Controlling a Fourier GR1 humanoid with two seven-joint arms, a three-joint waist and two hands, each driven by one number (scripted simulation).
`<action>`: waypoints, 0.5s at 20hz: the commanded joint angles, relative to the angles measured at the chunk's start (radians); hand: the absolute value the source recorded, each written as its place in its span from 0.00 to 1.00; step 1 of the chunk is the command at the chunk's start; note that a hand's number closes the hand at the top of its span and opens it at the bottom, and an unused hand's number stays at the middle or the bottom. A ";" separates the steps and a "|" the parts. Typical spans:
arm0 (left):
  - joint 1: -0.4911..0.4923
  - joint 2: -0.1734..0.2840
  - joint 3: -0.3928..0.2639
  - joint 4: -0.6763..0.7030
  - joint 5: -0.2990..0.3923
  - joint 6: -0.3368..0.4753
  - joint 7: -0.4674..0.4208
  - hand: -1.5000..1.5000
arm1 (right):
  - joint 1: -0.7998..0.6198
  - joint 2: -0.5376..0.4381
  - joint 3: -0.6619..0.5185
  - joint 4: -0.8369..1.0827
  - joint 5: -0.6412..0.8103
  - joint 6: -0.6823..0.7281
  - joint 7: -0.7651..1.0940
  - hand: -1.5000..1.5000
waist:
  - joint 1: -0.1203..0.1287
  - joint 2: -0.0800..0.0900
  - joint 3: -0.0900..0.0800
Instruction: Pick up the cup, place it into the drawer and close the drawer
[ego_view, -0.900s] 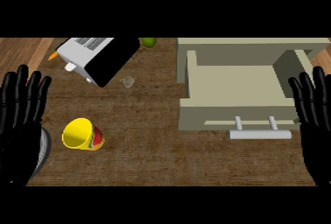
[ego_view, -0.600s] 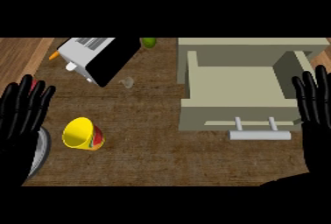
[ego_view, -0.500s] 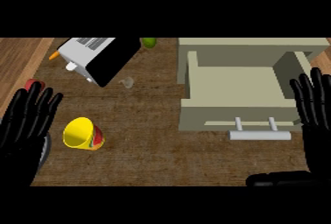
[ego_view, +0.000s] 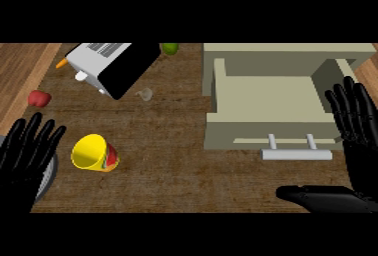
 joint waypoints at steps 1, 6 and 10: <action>-0.020 -0.038 0.010 0.144 -0.067 -0.005 -0.070 0.00 | -0.008 -0.015 -0.031 0.004 -0.024 0.029 0.006 0.00 | -0.004 0.001 0.000; -0.069 0.015 0.112 0.317 -0.111 -0.033 -0.148 0.00 | 0.027 0.001 -0.033 0.078 -0.015 0.049 -0.102 0.00 | -0.006 0.001 0.000; -0.084 0.065 0.174 0.464 -0.119 -0.096 -0.220 0.00 | -0.036 -0.033 -0.097 0.094 -0.062 0.072 -0.052 0.00 | -0.004 0.002 0.000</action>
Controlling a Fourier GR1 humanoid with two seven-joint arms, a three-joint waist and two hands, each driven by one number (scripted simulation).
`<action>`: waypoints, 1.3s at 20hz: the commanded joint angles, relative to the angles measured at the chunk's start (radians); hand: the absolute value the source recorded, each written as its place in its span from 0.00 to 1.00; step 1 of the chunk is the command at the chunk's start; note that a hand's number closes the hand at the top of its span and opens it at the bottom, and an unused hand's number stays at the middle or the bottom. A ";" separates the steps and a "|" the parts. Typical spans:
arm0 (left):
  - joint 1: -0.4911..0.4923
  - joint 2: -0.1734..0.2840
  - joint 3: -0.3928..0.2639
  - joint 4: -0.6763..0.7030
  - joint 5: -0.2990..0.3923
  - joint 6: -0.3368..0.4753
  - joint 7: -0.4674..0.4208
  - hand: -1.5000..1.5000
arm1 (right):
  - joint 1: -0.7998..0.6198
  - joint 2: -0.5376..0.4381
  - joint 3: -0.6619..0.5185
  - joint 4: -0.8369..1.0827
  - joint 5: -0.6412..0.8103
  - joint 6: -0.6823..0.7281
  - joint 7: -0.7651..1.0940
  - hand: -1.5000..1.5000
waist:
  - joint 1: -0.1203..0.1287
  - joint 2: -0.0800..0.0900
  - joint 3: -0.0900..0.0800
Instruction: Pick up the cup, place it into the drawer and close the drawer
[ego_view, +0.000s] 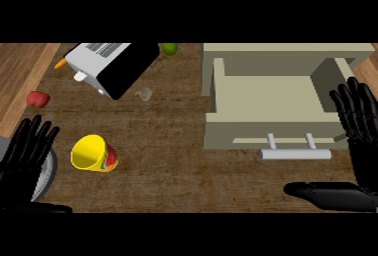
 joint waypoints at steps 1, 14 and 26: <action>0.005 0.021 0.043 0.116 -0.043 -0.041 -0.075 0.00 | -0.035 -0.019 -0.051 0.024 -0.048 0.033 -0.005 0.00 | 0.002 0.000 0.000; -0.160 0.056 0.076 0.685 -0.251 -0.022 -0.434 0.00 | -0.081 0.004 -0.051 0.085 -0.008 0.033 -0.014 0.00 | 0.000 0.000 0.000; -0.472 0.139 0.124 1.317 -0.333 -0.018 -0.788 0.00 | -0.015 0.023 -0.039 -0.018 -0.032 0.062 0.021 0.00 | -0.019 0.004 -0.002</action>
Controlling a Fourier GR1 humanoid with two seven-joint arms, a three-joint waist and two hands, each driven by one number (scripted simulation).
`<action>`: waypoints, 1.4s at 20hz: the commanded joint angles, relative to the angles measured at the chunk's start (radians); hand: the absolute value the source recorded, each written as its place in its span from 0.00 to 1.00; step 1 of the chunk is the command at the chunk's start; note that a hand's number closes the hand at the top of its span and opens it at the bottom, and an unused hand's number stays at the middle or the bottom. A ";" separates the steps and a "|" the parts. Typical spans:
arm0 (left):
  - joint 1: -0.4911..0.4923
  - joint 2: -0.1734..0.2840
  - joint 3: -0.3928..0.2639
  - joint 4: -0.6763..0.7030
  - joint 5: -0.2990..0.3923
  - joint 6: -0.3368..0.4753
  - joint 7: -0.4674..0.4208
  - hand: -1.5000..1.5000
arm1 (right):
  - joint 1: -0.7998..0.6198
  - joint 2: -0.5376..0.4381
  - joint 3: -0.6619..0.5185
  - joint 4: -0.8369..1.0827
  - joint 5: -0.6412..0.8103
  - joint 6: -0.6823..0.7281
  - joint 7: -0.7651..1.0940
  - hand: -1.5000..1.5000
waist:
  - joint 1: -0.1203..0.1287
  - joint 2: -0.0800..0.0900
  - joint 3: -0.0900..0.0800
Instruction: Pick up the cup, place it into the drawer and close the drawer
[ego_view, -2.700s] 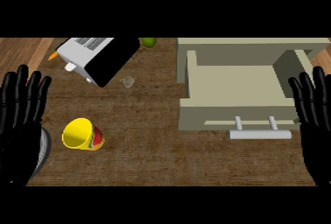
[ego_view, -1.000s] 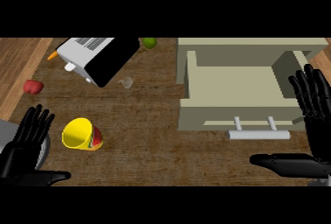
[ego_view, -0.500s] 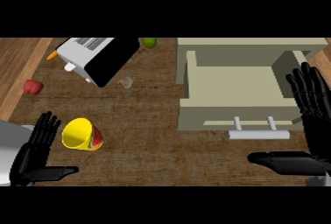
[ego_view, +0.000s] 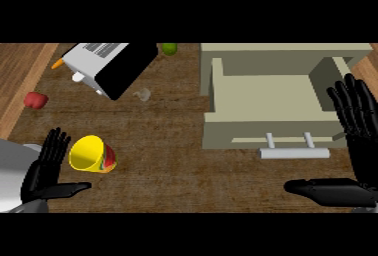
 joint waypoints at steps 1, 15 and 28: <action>-0.024 0.014 0.000 0.151 -0.025 -0.025 -0.157 0.00 | -0.012 0.036 0.022 0.038 0.037 -0.027 -0.021 0.00 | 0.004 0.000 0.000; -0.181 0.013 -0.008 0.362 -0.067 -0.003 -0.273 0.00 | -0.046 -0.002 -0.012 0.021 -0.001 0.012 0.028 0.00 | -0.008 0.004 -0.002; -0.217 -0.006 -0.010 0.375 -0.050 -0.128 -0.273 0.00 | -0.051 0.014 -0.018 0.097 0.001 0.018 -0.042 0.00 | -0.008 0.009 -0.003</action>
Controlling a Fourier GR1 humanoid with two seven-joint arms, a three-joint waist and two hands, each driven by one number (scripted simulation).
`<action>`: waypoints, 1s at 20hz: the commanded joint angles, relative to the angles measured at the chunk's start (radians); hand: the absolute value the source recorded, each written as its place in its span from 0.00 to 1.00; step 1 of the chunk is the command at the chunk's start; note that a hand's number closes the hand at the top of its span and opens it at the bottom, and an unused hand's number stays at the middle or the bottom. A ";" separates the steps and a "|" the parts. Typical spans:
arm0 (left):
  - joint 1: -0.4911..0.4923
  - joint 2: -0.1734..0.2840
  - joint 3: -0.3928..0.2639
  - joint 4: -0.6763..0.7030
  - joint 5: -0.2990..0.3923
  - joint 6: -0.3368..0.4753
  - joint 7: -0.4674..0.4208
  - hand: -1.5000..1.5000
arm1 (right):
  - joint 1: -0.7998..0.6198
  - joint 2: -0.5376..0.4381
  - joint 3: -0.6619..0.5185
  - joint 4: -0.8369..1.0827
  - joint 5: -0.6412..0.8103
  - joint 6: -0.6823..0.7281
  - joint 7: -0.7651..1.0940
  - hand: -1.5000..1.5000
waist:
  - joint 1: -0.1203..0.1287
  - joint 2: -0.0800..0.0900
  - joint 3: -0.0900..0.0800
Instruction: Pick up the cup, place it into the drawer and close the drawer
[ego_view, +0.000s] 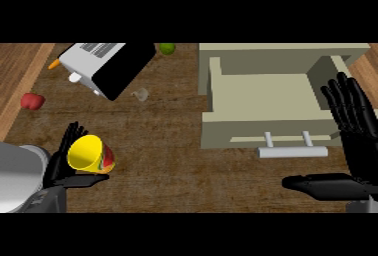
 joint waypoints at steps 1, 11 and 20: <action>0.007 -0.018 0.001 -0.003 0.011 -0.147 -0.123 0.00 | 0.054 -0.012 -0.011 -0.015 -0.009 0.023 -0.027 0.00 | -0.010 0.001 -0.001; -0.011 -0.079 -0.028 -0.041 0.031 -0.280 -0.079 1.00 | -0.008 -0.023 -0.025 -0.006 -0.027 0.021 0.022 0.00 | -0.002 -0.001 -0.001; 0.002 -0.087 0.044 -0.070 0.126 -0.248 -0.104 1.00 | -0.040 -0.015 -0.017 0.034 0.004 0.005 0.014 0.00 | 0.007 -0.001 0.000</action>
